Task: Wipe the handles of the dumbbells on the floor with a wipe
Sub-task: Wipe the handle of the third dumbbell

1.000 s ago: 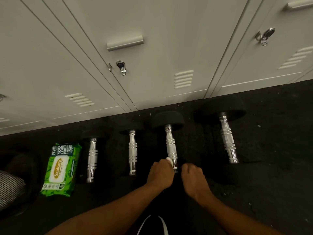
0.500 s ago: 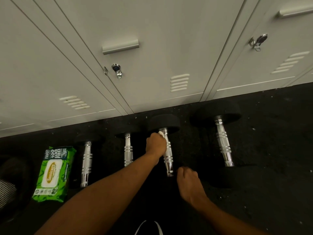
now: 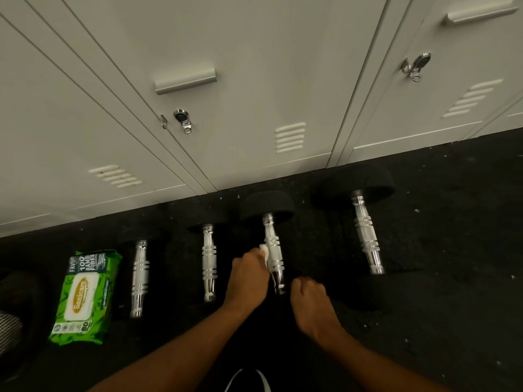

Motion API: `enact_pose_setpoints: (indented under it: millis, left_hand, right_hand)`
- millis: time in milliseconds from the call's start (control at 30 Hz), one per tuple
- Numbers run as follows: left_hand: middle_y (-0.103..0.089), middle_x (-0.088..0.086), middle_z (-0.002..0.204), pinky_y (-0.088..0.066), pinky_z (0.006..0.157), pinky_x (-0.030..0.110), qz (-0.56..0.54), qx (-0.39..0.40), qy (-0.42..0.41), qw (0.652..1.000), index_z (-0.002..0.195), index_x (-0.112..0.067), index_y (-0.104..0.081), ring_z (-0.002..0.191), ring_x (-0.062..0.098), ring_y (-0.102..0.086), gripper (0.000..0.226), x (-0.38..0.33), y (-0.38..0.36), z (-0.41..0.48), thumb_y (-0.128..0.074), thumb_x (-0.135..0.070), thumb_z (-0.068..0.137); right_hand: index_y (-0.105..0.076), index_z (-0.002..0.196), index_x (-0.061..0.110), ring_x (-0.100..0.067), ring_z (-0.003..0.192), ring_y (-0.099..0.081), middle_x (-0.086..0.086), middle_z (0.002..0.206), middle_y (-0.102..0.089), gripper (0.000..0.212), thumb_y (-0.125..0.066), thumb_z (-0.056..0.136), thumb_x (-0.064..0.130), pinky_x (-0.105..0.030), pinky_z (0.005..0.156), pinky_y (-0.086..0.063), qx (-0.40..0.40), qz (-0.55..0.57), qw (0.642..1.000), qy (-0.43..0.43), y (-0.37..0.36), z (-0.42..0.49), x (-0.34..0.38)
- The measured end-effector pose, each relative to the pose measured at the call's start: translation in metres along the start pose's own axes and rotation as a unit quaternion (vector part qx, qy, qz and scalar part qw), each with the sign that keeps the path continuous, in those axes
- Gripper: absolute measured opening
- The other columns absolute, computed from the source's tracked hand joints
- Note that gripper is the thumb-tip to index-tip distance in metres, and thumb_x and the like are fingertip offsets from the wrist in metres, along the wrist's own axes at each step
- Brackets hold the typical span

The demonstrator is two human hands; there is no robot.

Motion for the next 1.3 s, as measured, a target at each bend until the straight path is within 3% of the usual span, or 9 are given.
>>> enact_pose_setpoints:
  millis: [100, 200, 433, 533, 733, 833, 933, 1100, 1300]
  left_hand:
    - [-0.067, 0.002, 0.095, -0.049, 0.067, 0.018, 0.131, -0.072, -0.233, 0.961, 0.122, -0.014, -0.058, 0.083, 0.013, -0.063, 0.027, -0.021, 0.012, -0.005, -0.049, -0.016, 0.097]
    - [-0.062, 0.012, 0.128, -0.047, 0.099, 0.037, 0.31, -0.075, -0.427, 0.846, 0.134, -0.006, -0.052, 0.117, 0.023, -0.06, 0.059, -0.026, 0.001, 0.0, -0.067, -0.015, 0.078]
    - [-0.019, 0.022, 0.158, -0.016, 0.118, 0.045, 0.572, 0.01, -0.508, 0.644, 0.15, 0.0, -0.018, 0.146, 0.035, -0.019, 0.06, -0.025, -0.003, 0.037, -0.04, -0.028, 0.101]
    - [-0.037, 0.021, 0.151, -0.023, 0.118, 0.042, 0.575, 0.023, -0.559, 0.597, 0.144, 0.0, -0.037, 0.14, 0.032, -0.035, 0.051, -0.039, -0.013, 0.037, -0.045, -0.024, 0.1]
    - [-0.06, 0.016, 0.129, -0.038, 0.11, 0.041, 0.526, 0.097, -0.576, 0.619, 0.126, -0.003, -0.057, 0.119, 0.027, -0.057, 0.034, -0.047, -0.021, 0.04, -0.049, -0.018, 0.097]
    - [-0.068, 0.011, 0.113, -0.043, 0.105, 0.039, 0.496, 0.112, -0.591, 0.626, 0.111, -0.007, -0.065, 0.106, 0.024, -0.063, 0.025, -0.047, -0.024, 0.028, -0.049, -0.018, 0.095]
    - [-0.071, 0.006, 0.098, -0.047, 0.1, 0.039, 0.478, 0.126, -0.605, 0.625, 0.097, -0.012, -0.068, 0.093, 0.022, -0.066, 0.017, -0.044, -0.035, 0.013, -0.053, -0.019, 0.091]
    - [-0.069, 0.006, 0.109, -0.04, 0.106, 0.038, 0.467, 0.183, -0.593, 0.63, 0.104, -0.011, -0.067, 0.105, 0.023, -0.062, 0.023, -0.036, -0.052, -0.003, -0.048, -0.02, 0.095]
    - [-0.063, 0.006, 0.125, -0.029, 0.115, 0.038, 0.476, 0.221, -0.602, 0.602, 0.12, -0.01, -0.061, 0.121, 0.022, -0.054, 0.03, -0.036, -0.047, 0.001, -0.048, -0.017, 0.094]
  right_hand:
    - [-0.053, 0.111, 0.004, -0.027, 0.105, -0.054, -0.015, 0.118, -0.057, 0.023, -0.035, 0.096, 0.007, -0.034, 0.088, -0.044, -0.001, -0.006, 1.0, -0.002, 0.003, 0.001, -0.001]
    - [-0.052, 0.112, 0.003, -0.029, 0.107, -0.054, -0.017, 0.12, -0.057, 0.024, -0.035, 0.095, 0.006, -0.036, 0.089, -0.043, 0.01, -0.021, 1.0, 0.005, 0.001, 0.001, 0.002]
    - [-0.053, 0.113, 0.006, -0.026, 0.106, -0.054, -0.013, 0.117, -0.057, 0.022, -0.039, 0.096, 0.009, -0.032, 0.085, -0.043, 0.011, -0.02, 1.0, -0.013, -0.001, 0.002, -0.001]
    - [-0.062, 0.079, 0.004, -0.03, 0.072, -0.065, -0.015, 0.08, -0.064, 0.016, -0.049, 0.075, -0.003, -0.033, 0.058, -0.048, -0.06, -0.023, 0.998, 0.006, 0.007, 0.001, 0.002]
    - [-0.051, 0.049, 0.014, -0.016, 0.036, -0.051, -0.007, 0.045, -0.052, 0.045, -0.084, 0.02, 0.005, -0.023, 0.03, -0.036, -0.031, -0.055, 0.998, -0.009, -0.005, 0.005, -0.004]
    - [-0.057, 0.057, 0.012, -0.017, 0.045, -0.057, -0.006, 0.056, -0.059, 0.035, -0.086, 0.04, 0.005, -0.025, 0.036, -0.038, -0.042, -0.037, 0.998, 0.008, -0.005, 0.006, -0.004]
    - [-0.061, 0.091, 0.003, -0.03, 0.085, -0.062, -0.016, 0.096, -0.064, 0.024, -0.039, 0.088, 0.011, -0.031, 0.063, -0.034, -0.014, 0.007, 0.999, -0.033, -0.013, 0.011, -0.013]
    - [-0.056, 0.064, 0.012, -0.02, 0.049, -0.059, -0.005, 0.061, -0.061, 0.008, -0.051, 0.069, 0.007, -0.025, 0.044, -0.03, -0.048, 0.018, 0.999, -0.007, -0.006, 0.008, -0.007]
    - [-0.062, 0.091, 0.001, -0.035, 0.079, -0.061, -0.019, 0.091, -0.065, 0.017, -0.047, 0.089, 0.008, -0.041, 0.064, -0.047, -0.024, -0.021, 0.999, -0.017, -0.017, 0.005, -0.013]
Point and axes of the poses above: each hand's wrist, its own z-axis towards the middle knuckle, its own y-axis out of the back of the hand, x = y × z, the point moved 6 cm from there along z, towards the middle knuckle
